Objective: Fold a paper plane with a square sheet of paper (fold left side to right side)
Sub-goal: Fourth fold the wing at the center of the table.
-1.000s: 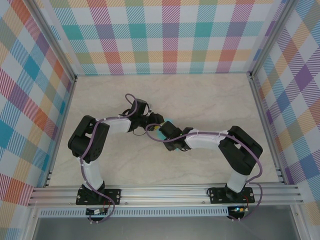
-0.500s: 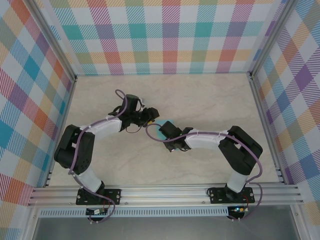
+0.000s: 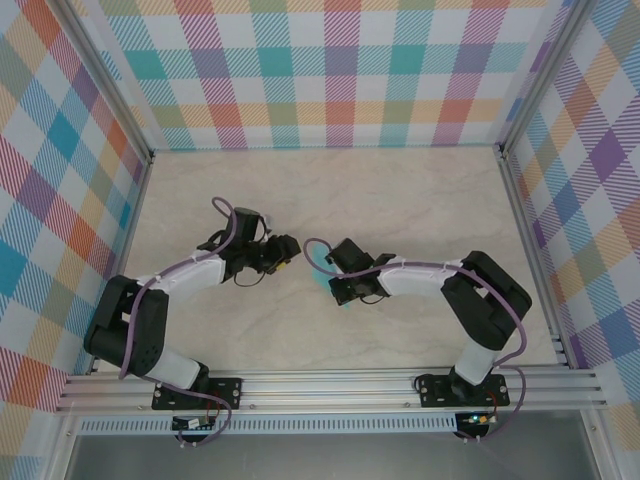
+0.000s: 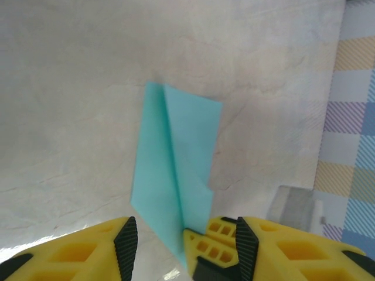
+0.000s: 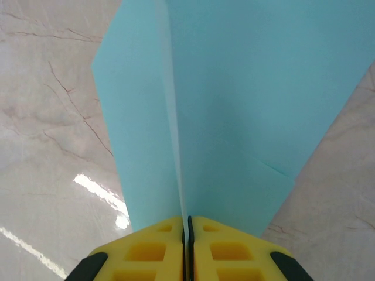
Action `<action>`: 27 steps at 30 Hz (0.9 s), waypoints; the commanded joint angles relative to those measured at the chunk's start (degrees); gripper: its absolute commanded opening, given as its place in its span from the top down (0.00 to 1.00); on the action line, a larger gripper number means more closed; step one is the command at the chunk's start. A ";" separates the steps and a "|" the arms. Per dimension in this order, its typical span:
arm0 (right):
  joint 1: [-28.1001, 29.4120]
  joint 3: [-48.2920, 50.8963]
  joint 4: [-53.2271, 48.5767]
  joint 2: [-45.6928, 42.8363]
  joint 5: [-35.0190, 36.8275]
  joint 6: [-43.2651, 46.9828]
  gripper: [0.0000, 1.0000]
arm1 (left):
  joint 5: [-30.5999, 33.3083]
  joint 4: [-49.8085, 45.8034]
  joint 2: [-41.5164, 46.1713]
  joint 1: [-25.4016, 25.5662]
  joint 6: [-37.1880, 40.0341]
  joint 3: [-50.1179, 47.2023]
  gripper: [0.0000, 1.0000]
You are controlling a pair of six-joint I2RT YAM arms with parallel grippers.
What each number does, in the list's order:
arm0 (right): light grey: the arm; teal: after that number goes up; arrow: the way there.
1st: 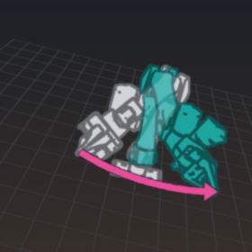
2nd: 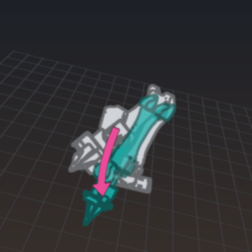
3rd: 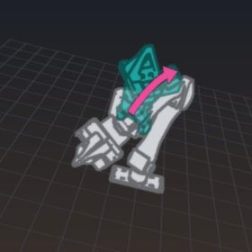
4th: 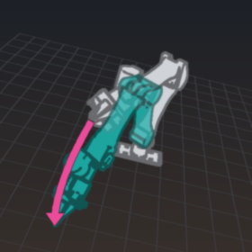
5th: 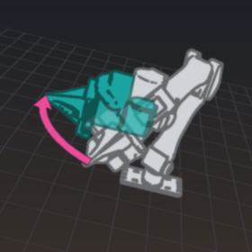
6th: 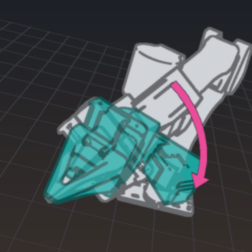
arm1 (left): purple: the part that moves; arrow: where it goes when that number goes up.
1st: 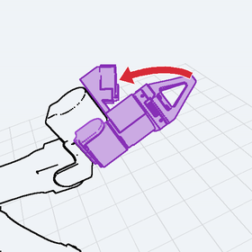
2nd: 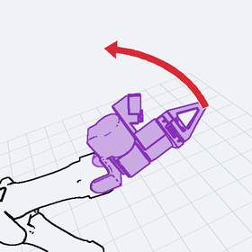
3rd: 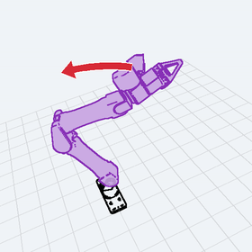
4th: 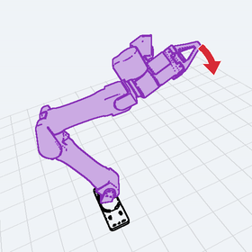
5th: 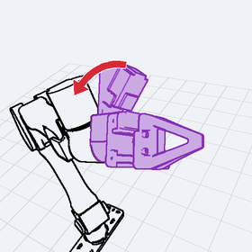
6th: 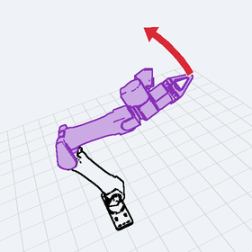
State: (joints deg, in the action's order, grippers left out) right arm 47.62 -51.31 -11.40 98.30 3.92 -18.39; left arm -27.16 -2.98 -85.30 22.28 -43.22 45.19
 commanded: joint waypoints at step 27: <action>-9.68 11.80 12.17 -2.79 -21.45 -8.63 0.89 | -1.17 6.24 -19.88 12.50 -2.83 10.75 0.62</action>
State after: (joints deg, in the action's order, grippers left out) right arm 38.54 -40.97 1.50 94.78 -14.72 -25.96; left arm -27.99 3.18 -104.18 33.91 -45.63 54.59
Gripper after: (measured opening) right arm 0.113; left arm 0.380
